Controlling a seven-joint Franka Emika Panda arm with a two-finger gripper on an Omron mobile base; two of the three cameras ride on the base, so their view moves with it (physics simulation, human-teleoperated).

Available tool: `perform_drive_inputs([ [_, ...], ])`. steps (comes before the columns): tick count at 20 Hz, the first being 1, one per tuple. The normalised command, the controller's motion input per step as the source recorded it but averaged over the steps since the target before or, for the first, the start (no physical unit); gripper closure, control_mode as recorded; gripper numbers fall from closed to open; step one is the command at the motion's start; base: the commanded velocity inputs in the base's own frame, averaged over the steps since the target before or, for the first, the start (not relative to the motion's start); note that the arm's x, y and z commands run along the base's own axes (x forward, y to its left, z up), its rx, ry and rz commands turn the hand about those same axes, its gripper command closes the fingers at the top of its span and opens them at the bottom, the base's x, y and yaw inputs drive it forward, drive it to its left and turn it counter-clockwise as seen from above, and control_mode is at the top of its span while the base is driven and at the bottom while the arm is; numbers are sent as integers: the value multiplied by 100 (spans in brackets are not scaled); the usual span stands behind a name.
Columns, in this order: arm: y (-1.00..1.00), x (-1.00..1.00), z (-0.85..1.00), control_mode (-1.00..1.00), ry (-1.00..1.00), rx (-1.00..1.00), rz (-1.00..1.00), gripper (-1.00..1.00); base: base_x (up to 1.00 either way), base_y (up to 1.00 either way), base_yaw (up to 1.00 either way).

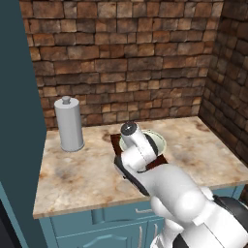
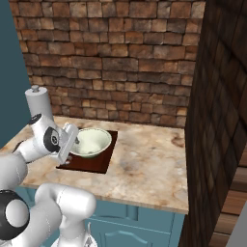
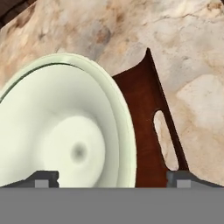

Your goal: Place the two vegetables and bowl onto the tray for setting up a vegetable dip station.

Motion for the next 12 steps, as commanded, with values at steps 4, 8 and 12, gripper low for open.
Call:
perform_drive_inputs([
  [4,0,-41,51,-100,4,0,-7,-100,0,0,0],
  [8,0,-39,73,-100,2,0,-8,-100,0,0,0],
  [12,-9,-44,71,-100,1,2,-8,-100,0,0,0],
])
